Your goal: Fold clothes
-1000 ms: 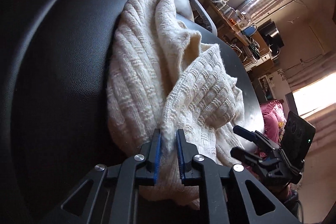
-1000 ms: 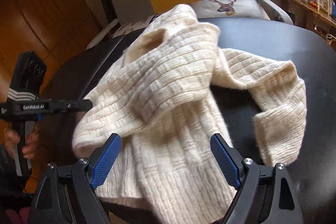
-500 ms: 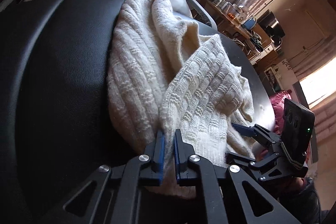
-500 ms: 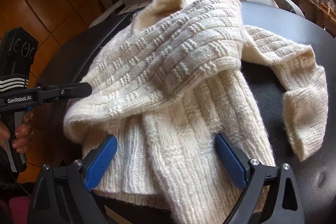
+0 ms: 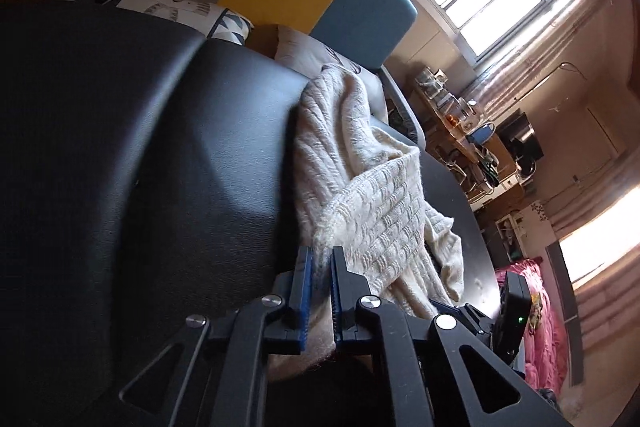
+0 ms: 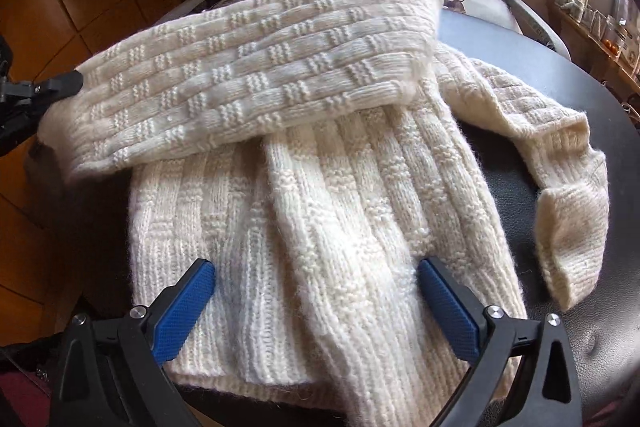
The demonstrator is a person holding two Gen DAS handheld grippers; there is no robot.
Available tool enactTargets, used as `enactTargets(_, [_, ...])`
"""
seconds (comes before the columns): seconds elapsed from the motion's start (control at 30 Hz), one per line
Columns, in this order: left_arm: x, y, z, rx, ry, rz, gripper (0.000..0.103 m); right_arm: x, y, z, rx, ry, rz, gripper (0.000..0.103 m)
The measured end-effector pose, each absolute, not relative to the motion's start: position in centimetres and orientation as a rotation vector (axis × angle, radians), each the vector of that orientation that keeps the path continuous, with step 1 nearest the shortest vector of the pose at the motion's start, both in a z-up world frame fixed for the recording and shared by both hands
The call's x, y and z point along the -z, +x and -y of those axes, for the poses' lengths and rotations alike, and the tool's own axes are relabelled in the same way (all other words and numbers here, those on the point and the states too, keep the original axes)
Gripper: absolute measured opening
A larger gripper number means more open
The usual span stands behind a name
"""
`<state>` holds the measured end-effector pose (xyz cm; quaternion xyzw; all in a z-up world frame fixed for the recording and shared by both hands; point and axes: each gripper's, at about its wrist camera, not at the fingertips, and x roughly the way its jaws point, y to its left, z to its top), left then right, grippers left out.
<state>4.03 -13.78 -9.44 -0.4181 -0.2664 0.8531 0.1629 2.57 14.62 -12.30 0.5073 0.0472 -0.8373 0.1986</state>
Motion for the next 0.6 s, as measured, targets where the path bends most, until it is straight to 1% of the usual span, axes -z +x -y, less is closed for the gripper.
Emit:
enactTargets(0.07, [9.6,4.4,15.4,-2.483,-1.186,0.805,0.008,12.2,2.7,-14.1,2.357,1.428,-0.156,0.103])
enactTargets(0.13, [9.3,4.9,16.8,-2.552,-1.162,0.788,0.008,12.0,2.9,-13.8,2.366,1.422,-0.156,0.103])
enactTargets(0.27, [8.9,6.1,19.3,-2.64,-1.148,0.734,0.008,11.6,3.0,-13.3,2.374,1.427,-0.159,0.103])
enactTargets(0.33, [9.1,6.1,19.1,-2.627,-1.179,0.655,0.008,11.3,3.1,-12.9,2.377,1.431,-0.163,0.103])
enactTargets(0.4, [9.5,5.9,18.5,-2.573,-1.22,0.566,0.019,11.1,3.2,-12.6,2.38,1.433,-0.166,0.103])
enactTargets(0.47, [10.1,5.2,16.9,-2.457,-1.252,0.523,0.062,10.8,3.3,-12.3,2.383,1.433,-0.169,0.103])
enactTargets(0.5, [10.3,4.9,15.9,-2.422,-1.249,0.493,0.067,10.7,3.3,-12.1,2.383,1.432,-0.17,0.103])
enactTargets(0.6, [10.4,3.7,12.9,-2.376,-1.226,0.313,0.068,10.3,3.5,-11.7,2.386,1.426,-0.169,0.103])
